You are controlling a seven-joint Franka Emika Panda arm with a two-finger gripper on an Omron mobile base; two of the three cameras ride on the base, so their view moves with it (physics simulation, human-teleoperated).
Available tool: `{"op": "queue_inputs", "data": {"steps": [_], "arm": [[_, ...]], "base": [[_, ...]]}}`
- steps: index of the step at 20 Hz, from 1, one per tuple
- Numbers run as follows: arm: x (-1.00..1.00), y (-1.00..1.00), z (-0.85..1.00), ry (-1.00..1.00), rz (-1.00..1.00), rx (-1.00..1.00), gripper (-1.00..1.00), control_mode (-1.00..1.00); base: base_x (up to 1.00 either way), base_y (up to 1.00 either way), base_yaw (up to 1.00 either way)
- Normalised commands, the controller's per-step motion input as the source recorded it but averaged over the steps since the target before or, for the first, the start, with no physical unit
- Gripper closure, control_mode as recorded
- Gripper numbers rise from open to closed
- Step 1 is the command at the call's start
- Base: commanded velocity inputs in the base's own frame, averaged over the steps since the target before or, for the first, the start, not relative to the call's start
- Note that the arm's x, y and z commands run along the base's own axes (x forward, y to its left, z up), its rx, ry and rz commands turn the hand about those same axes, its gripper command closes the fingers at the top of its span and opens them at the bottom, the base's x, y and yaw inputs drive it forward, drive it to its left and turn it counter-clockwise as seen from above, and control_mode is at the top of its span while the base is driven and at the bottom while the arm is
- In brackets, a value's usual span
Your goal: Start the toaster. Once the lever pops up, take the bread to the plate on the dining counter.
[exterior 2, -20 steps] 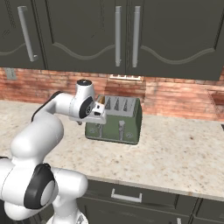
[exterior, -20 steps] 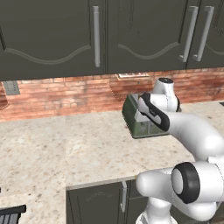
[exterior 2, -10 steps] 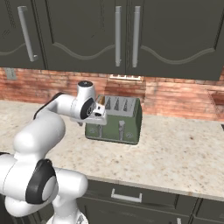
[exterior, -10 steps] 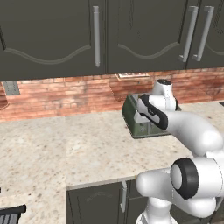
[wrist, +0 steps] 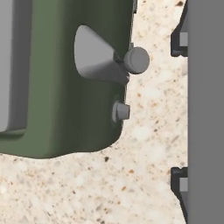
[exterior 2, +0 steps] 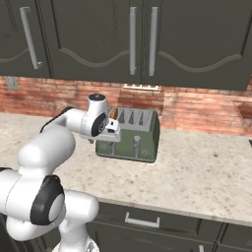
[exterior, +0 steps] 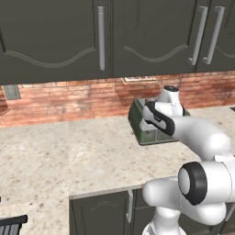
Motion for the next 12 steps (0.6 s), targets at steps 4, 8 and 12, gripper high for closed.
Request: {"op": "queue_inputs", "data": {"steps": [4, 8, 12], "arm": [[0.1, 0.0, 0.0, -0.01, 0.01, 0.0, -1.0, -1.0], [0.05, 0.0, 0.0, -0.05, 0.01, 0.0, -1.0, -1.0], [0.03, 0.0, 0.0, -0.12, 0.0, 0.0, -1.0, -1.0]], "base": [[0.0, 0.0, 0.0], [0.0, 0.0, 0.0], [0.0, 0.0, 0.0]]}}
